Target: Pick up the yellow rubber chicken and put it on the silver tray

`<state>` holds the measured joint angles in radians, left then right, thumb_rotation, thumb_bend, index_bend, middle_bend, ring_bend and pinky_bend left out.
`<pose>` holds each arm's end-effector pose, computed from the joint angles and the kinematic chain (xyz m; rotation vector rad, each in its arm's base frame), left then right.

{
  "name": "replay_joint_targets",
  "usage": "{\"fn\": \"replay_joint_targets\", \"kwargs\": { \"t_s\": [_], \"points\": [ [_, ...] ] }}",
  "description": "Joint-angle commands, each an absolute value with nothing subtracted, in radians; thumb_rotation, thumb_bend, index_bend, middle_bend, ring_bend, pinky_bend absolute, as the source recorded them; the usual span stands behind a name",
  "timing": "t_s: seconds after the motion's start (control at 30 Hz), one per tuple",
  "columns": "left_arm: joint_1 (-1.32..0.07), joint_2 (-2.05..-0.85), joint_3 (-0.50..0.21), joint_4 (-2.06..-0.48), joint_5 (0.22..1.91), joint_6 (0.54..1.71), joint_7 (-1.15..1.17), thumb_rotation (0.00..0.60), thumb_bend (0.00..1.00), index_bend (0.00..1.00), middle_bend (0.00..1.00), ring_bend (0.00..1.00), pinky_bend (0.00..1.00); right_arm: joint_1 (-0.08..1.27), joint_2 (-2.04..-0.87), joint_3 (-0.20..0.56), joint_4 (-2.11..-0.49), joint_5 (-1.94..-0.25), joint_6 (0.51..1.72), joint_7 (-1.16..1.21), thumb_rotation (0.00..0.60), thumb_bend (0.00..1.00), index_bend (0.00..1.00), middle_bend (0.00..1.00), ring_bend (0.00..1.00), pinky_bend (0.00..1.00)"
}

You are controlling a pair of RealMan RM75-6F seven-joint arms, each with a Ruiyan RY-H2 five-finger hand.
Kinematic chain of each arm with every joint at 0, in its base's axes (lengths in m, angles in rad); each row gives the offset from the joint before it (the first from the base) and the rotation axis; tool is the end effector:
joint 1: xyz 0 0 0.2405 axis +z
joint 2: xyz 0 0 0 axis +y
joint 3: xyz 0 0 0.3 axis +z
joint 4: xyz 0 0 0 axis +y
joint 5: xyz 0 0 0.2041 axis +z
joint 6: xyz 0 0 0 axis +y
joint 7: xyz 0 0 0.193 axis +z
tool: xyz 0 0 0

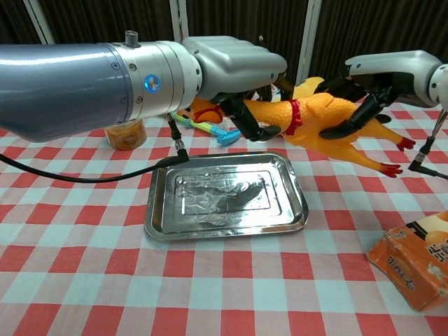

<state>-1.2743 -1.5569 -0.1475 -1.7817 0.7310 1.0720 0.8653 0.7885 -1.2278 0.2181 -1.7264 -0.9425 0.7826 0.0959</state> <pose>0.0447 0.3957 -0.0507 -2.2013 -0.4416 -0.9131 -0.1619 -0.4226 0.0515 1.7128 -1.4979 1.0559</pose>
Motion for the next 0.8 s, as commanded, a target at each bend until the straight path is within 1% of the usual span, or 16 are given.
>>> {"fn": "replay_joint_targets", "kwargs": {
  "t_s": [0.03, 0.1, 0.17, 0.2, 0.23, 0.3, 0.43, 0.6, 0.8],
  "points": [
    [-1.268, -1.554, -0.146, -1.778, 0.737, 1.070, 0.857, 0.600, 0.69, 0.49, 0.59, 0.54, 0.62, 0.784, -1.208, 0.210, -1.738, -0.964, 0.761, 0.103, 0.600, 0.53, 0.34, 0.54, 0.49, 0.64],
    [-1.261, -1.551, -0.145, -1.774, 0.748, 1.068, 0.844, 0.600, 0.69, 0.49, 0.59, 0.54, 0.62, 0.783, -1.191, 0.207, -1.748, -0.979, 0.734, 0.118, 0.600, 0.34, 0.16, 0.39, 0.34, 0.49],
    [-1.253, -1.547, -0.142, -1.771, 0.760, 1.065, 0.831, 0.600, 0.69, 0.49, 0.59, 0.54, 0.62, 0.783, -1.172, 0.206, -1.758, -0.995, 0.704, 0.135, 0.600, 0.23, 0.04, 0.25, 0.20, 0.36],
    [-1.250, -1.546, -0.141, -1.769, 0.765, 1.063, 0.826, 0.600, 0.69, 0.49, 0.59, 0.54, 0.62, 0.783, -1.166, 0.205, -1.761, -1.001, 0.696, 0.140, 0.600, 0.19, 0.00, 0.18, 0.13, 0.30],
    [-1.245, -1.544, -0.140, -1.768, 0.772, 1.062, 0.818, 0.600, 0.69, 0.49, 0.59, 0.54, 0.62, 0.783, -1.158, 0.205, -1.764, -1.010, 0.685, 0.147, 0.600, 0.17, 0.00, 0.14, 0.09, 0.26],
    [-1.236, -1.540, -0.137, -1.765, 0.788, 1.057, 0.801, 0.600, 0.69, 0.49, 0.59, 0.54, 0.62, 0.781, -1.148, 0.206, -1.770, -1.026, 0.674, 0.161, 0.600, 0.16, 0.00, 0.09, 0.04, 0.21],
    [-1.220, -1.537, -0.131, -1.762, 0.816, 1.054, 0.774, 0.600, 0.69, 0.49, 0.59, 0.54, 0.62, 0.769, -1.137, 0.200, -1.774, -1.059, 0.690, 0.159, 0.600, 0.16, 0.00, 0.04, 0.00, 0.17],
    [-1.182, -1.528, -0.115, -1.750, 0.890, 1.047, 0.698, 0.600, 0.69, 0.50, 0.59, 0.54, 0.62, 0.723, -1.102, 0.192, -1.801, -1.106, 0.751, 0.169, 0.600, 0.16, 0.00, 0.04, 0.00, 0.17],
    [-1.115, -1.519, -0.092, -1.724, 1.008, 1.057, 0.567, 0.600, 0.68, 0.50, 0.59, 0.54, 0.62, 0.653, -1.029, 0.184, -1.818, -1.155, 0.834, 0.196, 0.600, 0.16, 0.00, 0.04, 0.00, 0.16]
  ]
}}
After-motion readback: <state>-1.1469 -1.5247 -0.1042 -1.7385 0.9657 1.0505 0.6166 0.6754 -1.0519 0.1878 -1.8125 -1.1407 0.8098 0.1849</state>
